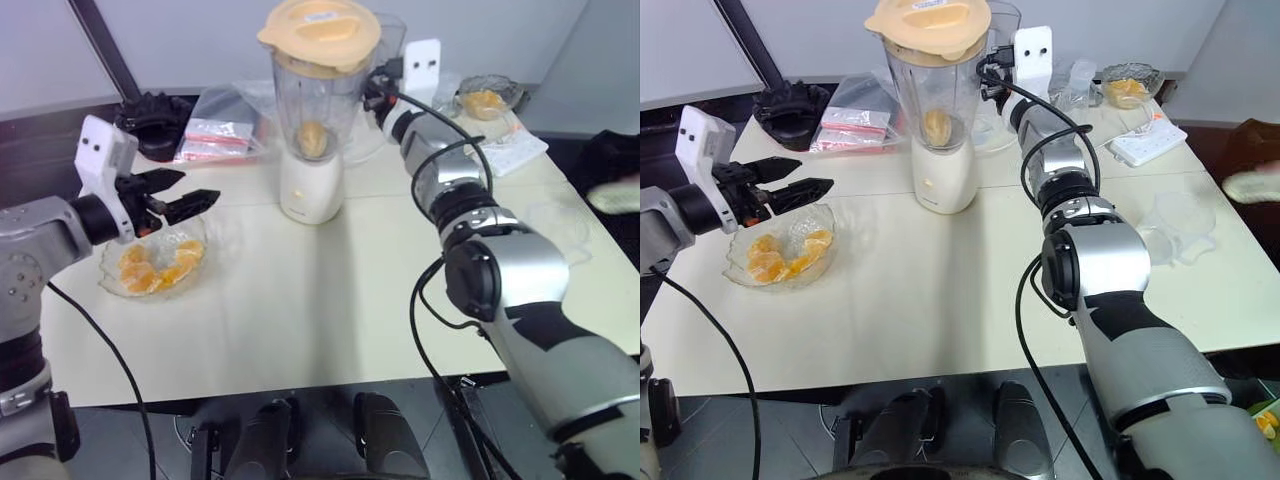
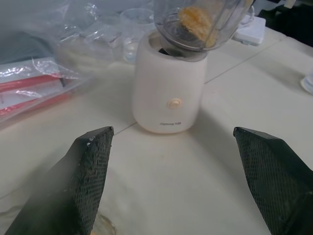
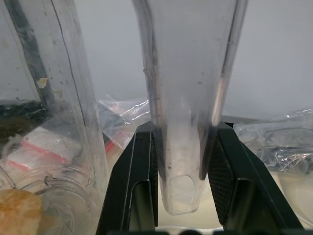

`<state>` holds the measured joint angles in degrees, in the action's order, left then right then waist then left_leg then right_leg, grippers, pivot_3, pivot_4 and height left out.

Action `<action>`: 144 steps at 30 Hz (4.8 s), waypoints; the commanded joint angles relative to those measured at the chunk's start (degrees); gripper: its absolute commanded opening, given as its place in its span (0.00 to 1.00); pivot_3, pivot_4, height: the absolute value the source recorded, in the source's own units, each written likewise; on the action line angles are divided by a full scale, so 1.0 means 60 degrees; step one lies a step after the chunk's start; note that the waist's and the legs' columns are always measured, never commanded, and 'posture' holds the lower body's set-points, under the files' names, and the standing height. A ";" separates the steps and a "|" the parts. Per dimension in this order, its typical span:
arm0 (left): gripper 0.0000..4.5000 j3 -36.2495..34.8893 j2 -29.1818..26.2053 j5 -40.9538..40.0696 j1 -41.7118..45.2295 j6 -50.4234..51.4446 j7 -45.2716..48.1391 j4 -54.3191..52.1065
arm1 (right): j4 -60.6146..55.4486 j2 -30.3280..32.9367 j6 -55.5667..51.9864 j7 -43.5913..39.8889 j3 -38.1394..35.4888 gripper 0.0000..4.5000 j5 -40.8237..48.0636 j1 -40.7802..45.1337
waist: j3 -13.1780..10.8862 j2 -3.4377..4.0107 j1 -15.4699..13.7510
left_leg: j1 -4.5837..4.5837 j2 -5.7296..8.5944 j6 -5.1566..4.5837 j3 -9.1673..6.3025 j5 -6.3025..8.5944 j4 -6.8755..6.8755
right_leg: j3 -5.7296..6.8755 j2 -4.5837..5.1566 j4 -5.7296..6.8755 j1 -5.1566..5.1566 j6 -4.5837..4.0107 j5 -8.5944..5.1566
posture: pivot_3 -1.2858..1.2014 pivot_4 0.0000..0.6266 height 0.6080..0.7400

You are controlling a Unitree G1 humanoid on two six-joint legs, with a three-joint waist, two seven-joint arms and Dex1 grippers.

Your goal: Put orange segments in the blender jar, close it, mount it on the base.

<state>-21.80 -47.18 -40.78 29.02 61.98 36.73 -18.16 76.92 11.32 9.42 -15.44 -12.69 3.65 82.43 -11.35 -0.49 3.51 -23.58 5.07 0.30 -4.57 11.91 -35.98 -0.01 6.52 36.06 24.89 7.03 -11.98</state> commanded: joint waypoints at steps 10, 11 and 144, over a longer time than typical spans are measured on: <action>0.92 -0.0147 -0.0243 -0.0357 0.0028 0.0011 -0.0233 -0.0418 | -0.0162 -0.0137 0.0878 0.0362 -0.0453 0.18 0.0100 0.0553 | 0.0000 0.0000 0.0081 | 0.0000 -0.0001 0.0001 -0.0002 0.0000 0.0006 | -0.0001 0.0000 -0.0002 0.0002 -0.0002 -0.0001 | 0.52 0.24 1.00; 0.92 -0.0155 -0.0248 -0.0367 0.0020 0.0015 -0.0246 -0.0429 | -0.0148 -0.0153 0.0873 0.0368 -0.0459 0.18 0.0088 0.0560 | 0.0000 0.0000 0.0079 | 0.0000 -0.0001 0.0000 -0.0002 0.0000 0.0006 | -0.0001 0.0000 -0.0002 0.0002 -0.0002 -0.0001 | 0.52 0.24 1.00; 0.92 0.1578 0.1536 -0.1793 -0.0376 -0.0946 -0.2213 -0.0890 | -0.2825 0.0205 -0.2553 0.0376 0.0644 0.98 -0.1236 -0.2939 | 0.0018 -0.0038 0.0001 | 0.0031 -0.0002 0.0004 -0.0017 -0.0003 0.0012 | 0.0009 -0.0005 -0.0015 -0.0044 -0.0024 -0.0012 | 0.52 0.24 1.00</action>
<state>-13.22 -37.99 -52.71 27.15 58.13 22.54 -22.90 67.56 11.65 -5.79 -10.25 -9.39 -5.26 66.63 -11.24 -0.71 3.52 -23.39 5.06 0.32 -4.67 11.89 -35.91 0.04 6.49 35.98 24.63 6.89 -12.06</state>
